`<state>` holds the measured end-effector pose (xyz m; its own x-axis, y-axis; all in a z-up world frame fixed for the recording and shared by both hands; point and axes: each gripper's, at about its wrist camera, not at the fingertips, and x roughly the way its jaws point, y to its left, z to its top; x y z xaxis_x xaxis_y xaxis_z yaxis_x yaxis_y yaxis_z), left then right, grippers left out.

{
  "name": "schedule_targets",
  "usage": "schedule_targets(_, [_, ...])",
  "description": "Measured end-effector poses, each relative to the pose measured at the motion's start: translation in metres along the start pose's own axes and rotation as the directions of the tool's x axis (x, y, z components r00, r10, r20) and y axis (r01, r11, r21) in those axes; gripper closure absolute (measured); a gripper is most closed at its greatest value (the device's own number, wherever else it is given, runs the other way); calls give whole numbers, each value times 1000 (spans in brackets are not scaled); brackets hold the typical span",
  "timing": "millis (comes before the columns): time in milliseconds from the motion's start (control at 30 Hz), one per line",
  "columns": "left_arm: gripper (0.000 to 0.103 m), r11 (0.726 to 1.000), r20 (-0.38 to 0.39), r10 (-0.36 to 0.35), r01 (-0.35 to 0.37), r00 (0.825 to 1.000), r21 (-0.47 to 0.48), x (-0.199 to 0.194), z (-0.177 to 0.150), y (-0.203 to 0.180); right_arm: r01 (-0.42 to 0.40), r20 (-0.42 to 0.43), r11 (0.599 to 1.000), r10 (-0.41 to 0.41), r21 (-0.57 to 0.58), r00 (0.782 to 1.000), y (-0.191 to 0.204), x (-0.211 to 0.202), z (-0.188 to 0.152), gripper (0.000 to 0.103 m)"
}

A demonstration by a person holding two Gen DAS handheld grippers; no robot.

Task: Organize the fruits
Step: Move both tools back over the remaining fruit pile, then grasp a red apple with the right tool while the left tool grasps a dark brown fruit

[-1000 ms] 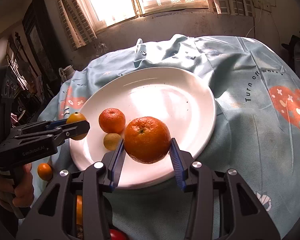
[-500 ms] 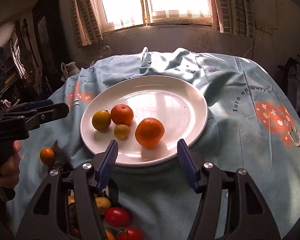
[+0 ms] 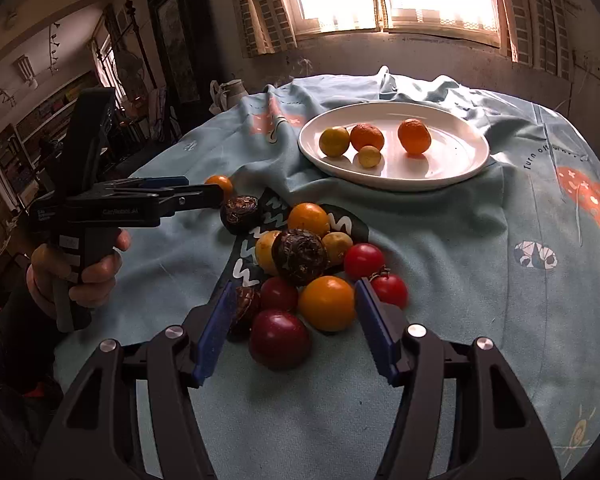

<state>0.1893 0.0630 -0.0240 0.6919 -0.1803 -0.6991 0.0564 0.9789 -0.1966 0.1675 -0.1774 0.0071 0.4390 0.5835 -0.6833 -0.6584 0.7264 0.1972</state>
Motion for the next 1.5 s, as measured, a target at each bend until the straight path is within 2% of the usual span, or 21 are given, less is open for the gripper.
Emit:
schedule_targets(133, [2,1000,-4,-1,1,1000,9,0,-6,-2,-29,-48,1000,30,8,998,3,3,-11,41])
schedule_targets(267, [2,1000,13,-5,5,1000,9,-3,-7,-2,3,-119,1000,-1,14,993,3,19,-19,41])
schedule_targets(367, [2,1000,17,-9,9,1000,4,-4,-6,-1,0,-136,1000,2,14,991,4,23,-21,45])
schedule_targets(433, [2,1000,14,-8,8,1000,3,-3,-6,-2,-2,-151,1000,4,12,989,4,28,-21,55])
schedule_targets(667, [2,1000,14,-15,15,1000,7,-4,-6,-4,-12,-175,1000,17,28,985,4,37,-22,56])
schedule_targets(733, [2,1000,18,-14,14,1000,8,-4,-7,-5,-15,-183,999,20,33,983,5,40,-22,60])
schedule_targets(967, [2,1000,14,-10,9,1000,22,-5,-8,-7,-6,-164,1000,10,24,986,5,35,-21,64])
schedule_targets(1067, [2,995,-20,-80,81,997,50,-5,-11,-15,-20,-90,998,25,59,996,-3,16,-15,64])
schedule_targets(1167, [3,970,-74,-163,174,984,168,-5,-21,-40,7,10,990,-8,139,1000,-20,-4,-11,64])
schedule_targets(1300, [15,902,-131,-211,244,969,357,-8,-43,-78,53,45,966,-67,253,997,-45,-14,-10,64])
schedule_targets(1367, [23,880,-167,-217,267,962,393,-5,-51,-89,76,37,957,-90,280,995,-50,-14,-10,64])
schedule_targets(1433, [33,872,-193,-211,274,958,405,1,-56,-94,100,33,956,-114,277,993,-50,-14,-9,65])
schedule_targets(1500, [33,873,-202,-197,265,959,409,5,-57,-97,91,38,958,-105,273,994,-49,-14,-10,65])
